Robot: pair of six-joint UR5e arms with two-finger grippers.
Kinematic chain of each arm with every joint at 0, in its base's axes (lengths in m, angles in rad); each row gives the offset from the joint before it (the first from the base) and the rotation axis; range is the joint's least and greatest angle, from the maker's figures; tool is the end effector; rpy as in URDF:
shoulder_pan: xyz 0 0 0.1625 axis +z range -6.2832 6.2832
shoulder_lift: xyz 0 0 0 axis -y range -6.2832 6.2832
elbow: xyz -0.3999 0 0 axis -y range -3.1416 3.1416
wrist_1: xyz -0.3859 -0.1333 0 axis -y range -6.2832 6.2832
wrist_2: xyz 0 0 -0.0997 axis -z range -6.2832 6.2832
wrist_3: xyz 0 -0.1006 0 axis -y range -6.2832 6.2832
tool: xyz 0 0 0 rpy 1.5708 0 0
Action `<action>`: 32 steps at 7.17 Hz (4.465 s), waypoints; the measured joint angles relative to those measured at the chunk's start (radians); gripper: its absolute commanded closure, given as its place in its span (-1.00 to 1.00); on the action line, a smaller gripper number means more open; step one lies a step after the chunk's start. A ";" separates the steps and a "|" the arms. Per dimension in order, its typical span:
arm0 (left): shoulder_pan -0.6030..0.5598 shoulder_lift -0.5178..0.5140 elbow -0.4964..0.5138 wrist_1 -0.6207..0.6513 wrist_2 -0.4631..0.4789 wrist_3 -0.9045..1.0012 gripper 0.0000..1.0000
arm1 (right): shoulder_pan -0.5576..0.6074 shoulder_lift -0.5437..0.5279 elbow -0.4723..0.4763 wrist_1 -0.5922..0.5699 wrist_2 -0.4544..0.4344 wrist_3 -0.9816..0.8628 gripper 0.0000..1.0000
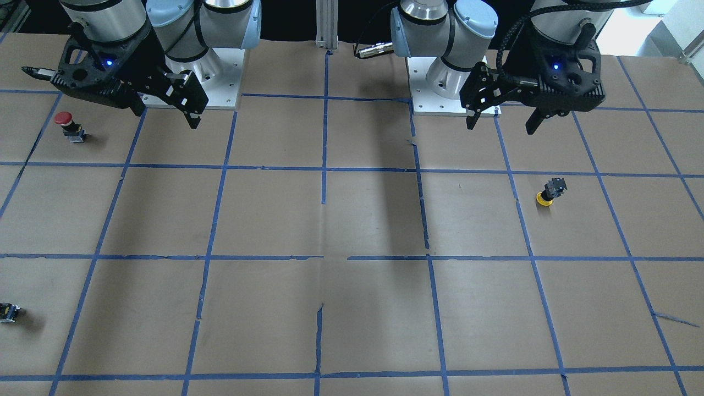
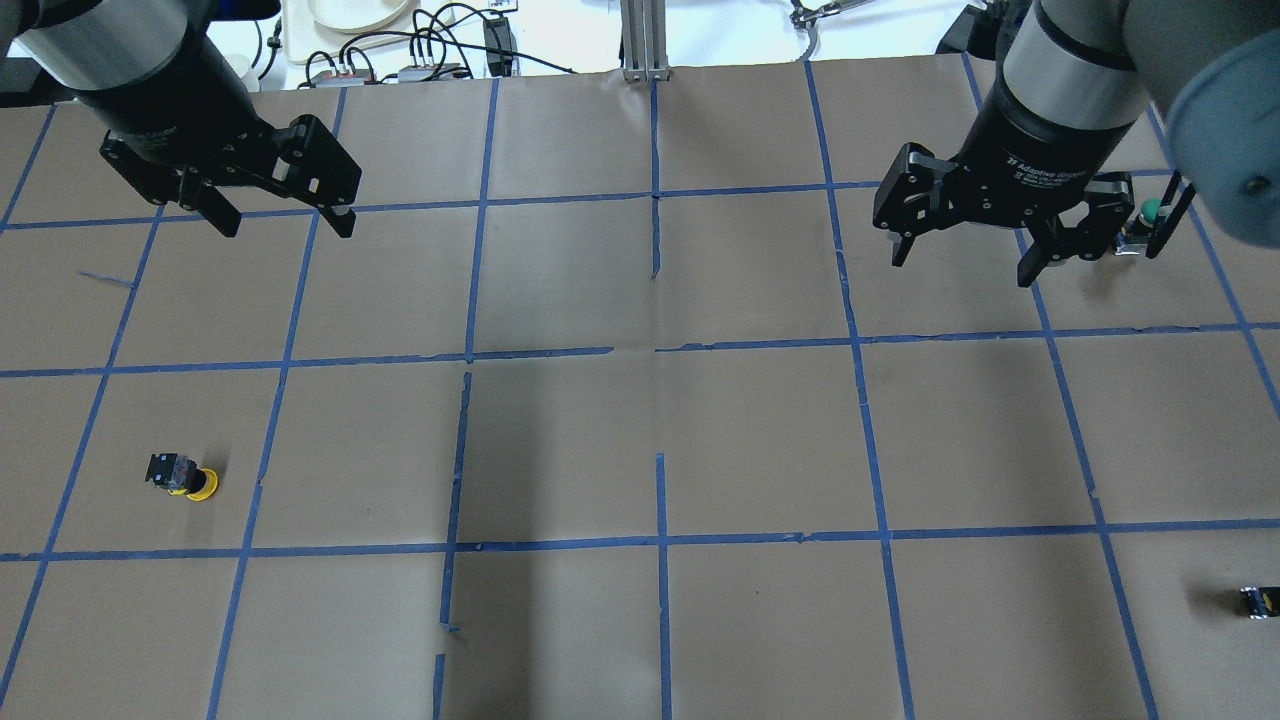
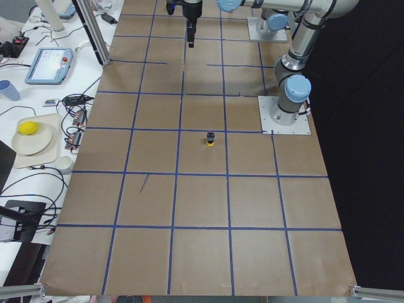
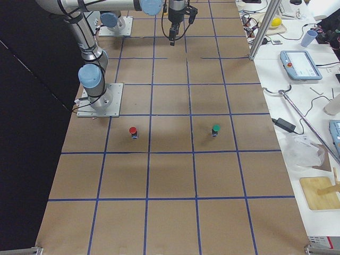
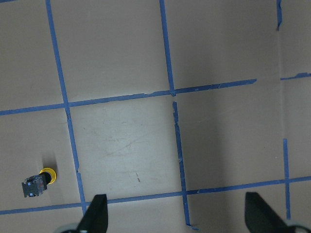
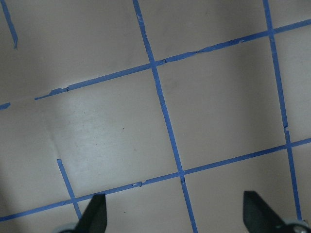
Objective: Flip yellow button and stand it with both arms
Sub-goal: 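Move the left gripper down toward the yellow-capped button lying on its side, then close the left gripper on the base of the yellow button, then lift the yellow button with the left gripper and carry it toward the right gripper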
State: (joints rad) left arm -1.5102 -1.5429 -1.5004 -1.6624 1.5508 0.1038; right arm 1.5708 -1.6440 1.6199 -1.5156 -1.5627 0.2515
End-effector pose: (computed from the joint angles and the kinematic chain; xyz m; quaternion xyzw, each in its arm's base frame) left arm -0.1064 -0.4806 0.5002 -0.0216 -0.9997 0.0042 0.0097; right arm 0.1341 -0.4531 0.4670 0.1255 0.9920 0.0159 0.0021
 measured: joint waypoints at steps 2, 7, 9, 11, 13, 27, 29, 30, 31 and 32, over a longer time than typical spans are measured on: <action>0.000 0.008 -0.003 -0.011 0.000 -0.015 -1.00 | 0.000 -0.001 0.000 0.000 0.003 0.003 -1.00; 0.075 0.061 -0.127 -0.032 -0.004 -0.010 -0.99 | 0.000 -0.001 0.000 0.000 0.002 0.001 -1.00; 0.205 0.038 -0.181 -0.022 -0.001 0.051 -0.98 | 0.000 -0.001 0.000 0.000 0.003 0.005 -1.00; 0.327 0.027 -0.263 0.033 0.045 0.160 -0.98 | 0.000 -0.001 0.000 0.000 0.001 0.002 -1.00; 0.460 0.019 -0.392 0.202 0.074 0.319 -0.99 | 0.000 -0.001 0.000 0.001 0.003 0.001 -1.00; 0.640 -0.121 -0.728 0.799 0.074 0.712 0.41 | -0.002 0.001 0.007 -0.012 0.005 0.001 -1.00; 0.637 -0.105 -0.725 0.800 0.067 0.706 0.47 | -0.008 0.006 0.009 -0.032 -0.003 -0.003 -1.00; 0.636 -0.092 -0.720 0.794 0.050 0.700 0.47 | -0.010 0.009 0.017 -0.035 -0.002 -0.004 -1.00; 0.625 -0.069 -0.711 0.768 0.017 0.680 0.49 | -0.012 0.006 0.028 -0.038 0.000 -0.003 -1.00; 0.592 -0.043 -0.702 0.720 -0.029 0.640 0.48 | -0.013 -0.002 0.038 -0.042 0.000 -0.002 -1.00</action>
State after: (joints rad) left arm -0.9184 -1.5858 -2.2023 -0.9421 1.5216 0.7439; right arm 1.5583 -1.6463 1.6579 -1.5574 -1.5624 0.2490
